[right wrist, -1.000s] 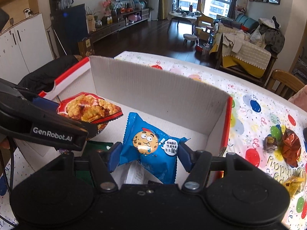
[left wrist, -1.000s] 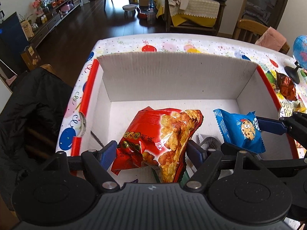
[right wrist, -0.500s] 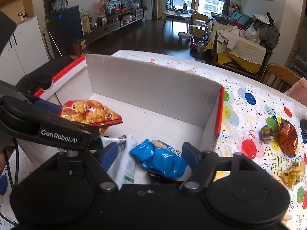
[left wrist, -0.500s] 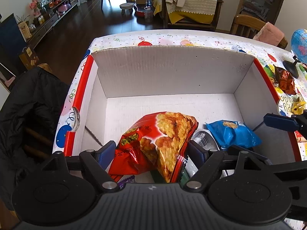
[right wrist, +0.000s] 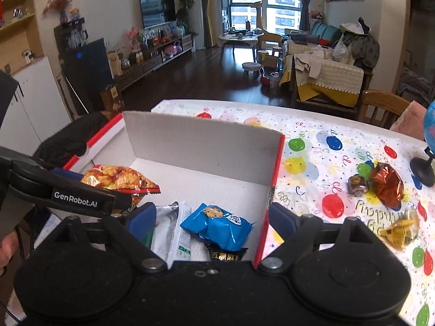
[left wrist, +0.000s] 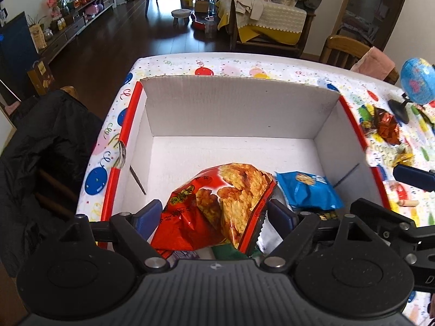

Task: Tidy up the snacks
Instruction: 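Withdraw both tools from the box toward the remaining snacks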

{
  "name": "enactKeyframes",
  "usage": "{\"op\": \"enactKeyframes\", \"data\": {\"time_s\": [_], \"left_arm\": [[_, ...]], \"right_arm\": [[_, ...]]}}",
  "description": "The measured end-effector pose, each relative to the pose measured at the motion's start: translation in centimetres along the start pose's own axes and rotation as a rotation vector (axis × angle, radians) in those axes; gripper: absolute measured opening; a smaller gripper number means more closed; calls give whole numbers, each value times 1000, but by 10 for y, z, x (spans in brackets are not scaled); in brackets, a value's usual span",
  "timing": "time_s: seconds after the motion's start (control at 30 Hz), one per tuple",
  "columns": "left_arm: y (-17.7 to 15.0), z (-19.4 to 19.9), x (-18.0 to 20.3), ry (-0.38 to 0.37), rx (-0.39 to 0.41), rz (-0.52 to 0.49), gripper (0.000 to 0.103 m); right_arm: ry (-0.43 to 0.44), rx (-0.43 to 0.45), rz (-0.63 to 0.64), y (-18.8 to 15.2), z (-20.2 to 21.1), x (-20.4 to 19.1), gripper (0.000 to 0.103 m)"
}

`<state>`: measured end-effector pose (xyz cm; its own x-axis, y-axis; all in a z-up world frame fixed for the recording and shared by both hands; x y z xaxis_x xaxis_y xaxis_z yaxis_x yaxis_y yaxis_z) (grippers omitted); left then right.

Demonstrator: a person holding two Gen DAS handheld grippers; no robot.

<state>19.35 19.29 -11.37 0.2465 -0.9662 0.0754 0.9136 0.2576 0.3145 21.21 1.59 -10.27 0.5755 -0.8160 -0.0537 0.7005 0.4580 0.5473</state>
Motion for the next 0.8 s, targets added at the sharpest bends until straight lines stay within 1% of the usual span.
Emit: {"op": "enactKeyframes", "data": {"time_s": [0.13,0.23,0.27,0.4,0.47,0.57,0.73,0.8], "left_arm": [[-7,10,9,-11,16,-15,85],[-10,18,15,-15,32,-22,85],[-10,21,18,-11,36,-25,88],[-15,33,32,-11,56,-57,94],[-18,38,39,-24,60,-66,100],[-22,46,54,-37,68,-94,101],[-30,59,83,-59,107,-170,103],[-32,62,95,-64,107,-189,103]], "right_arm": [[3,34,-32,-5,15,7,94],[6,53,-59,-9,25,12,95],[7,57,-69,-11,28,14,95],[23,86,-102,-17,43,21,98],[26,101,-119,-21,50,27,102],[29,121,-147,-27,60,35,103],[24,152,-195,-38,75,50,103],[20,162,-212,-44,80,59,103]]}}
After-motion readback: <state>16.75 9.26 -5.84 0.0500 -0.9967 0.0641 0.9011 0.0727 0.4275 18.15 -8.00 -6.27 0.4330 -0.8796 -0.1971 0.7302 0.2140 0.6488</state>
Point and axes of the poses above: each gripper's, at about its wrist camera, not at the fingertips, and z roughly against the way its jaws point, x to its right, y to its top, the point moved 4 cm from there along -z, roughly the way its jaws point, and after that the axes turned 14 degrees about -x, right-handed, at the moved point
